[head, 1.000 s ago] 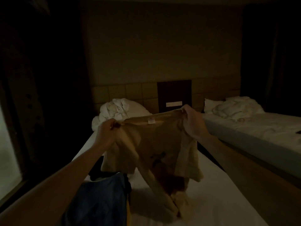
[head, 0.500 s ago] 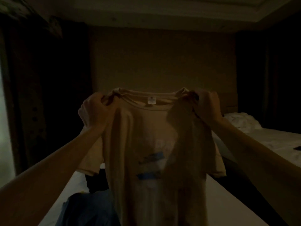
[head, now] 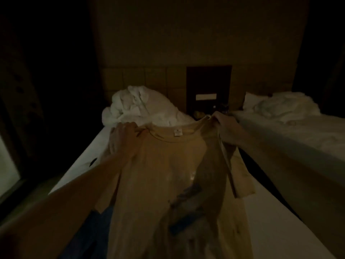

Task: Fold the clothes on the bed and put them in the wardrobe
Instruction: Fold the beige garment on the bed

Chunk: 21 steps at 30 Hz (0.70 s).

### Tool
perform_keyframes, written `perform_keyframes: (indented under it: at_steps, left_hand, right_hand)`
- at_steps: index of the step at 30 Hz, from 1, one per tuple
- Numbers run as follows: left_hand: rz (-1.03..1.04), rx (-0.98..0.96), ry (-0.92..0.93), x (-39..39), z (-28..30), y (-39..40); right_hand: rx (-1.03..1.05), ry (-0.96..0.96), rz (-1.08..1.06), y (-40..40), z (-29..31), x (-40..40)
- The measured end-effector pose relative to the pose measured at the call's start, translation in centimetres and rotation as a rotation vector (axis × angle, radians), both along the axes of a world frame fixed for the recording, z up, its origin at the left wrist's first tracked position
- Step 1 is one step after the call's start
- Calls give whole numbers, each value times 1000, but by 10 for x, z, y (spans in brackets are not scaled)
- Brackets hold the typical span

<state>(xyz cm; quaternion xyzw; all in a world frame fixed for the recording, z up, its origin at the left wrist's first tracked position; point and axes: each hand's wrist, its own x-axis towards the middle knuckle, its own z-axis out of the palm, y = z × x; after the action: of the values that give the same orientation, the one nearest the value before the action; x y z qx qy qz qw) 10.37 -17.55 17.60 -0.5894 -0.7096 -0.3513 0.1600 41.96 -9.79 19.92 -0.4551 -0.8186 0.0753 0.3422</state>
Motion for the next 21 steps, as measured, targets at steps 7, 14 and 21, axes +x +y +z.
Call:
perform_keyframes:
  at_steps: [7,14,21]
  left_hand:
    - [104,-268,51,-22,-158,157]
    - [106,-511,83,-43,-298,254]
    - [55,-497,20,-44,-368,277]
  right_hand:
    - [-302,-46,-87,168,-155,-48]
    - [-409,-178,-158,258,-311,-80]
    - [-310,-367,-211,276,-388,-81]
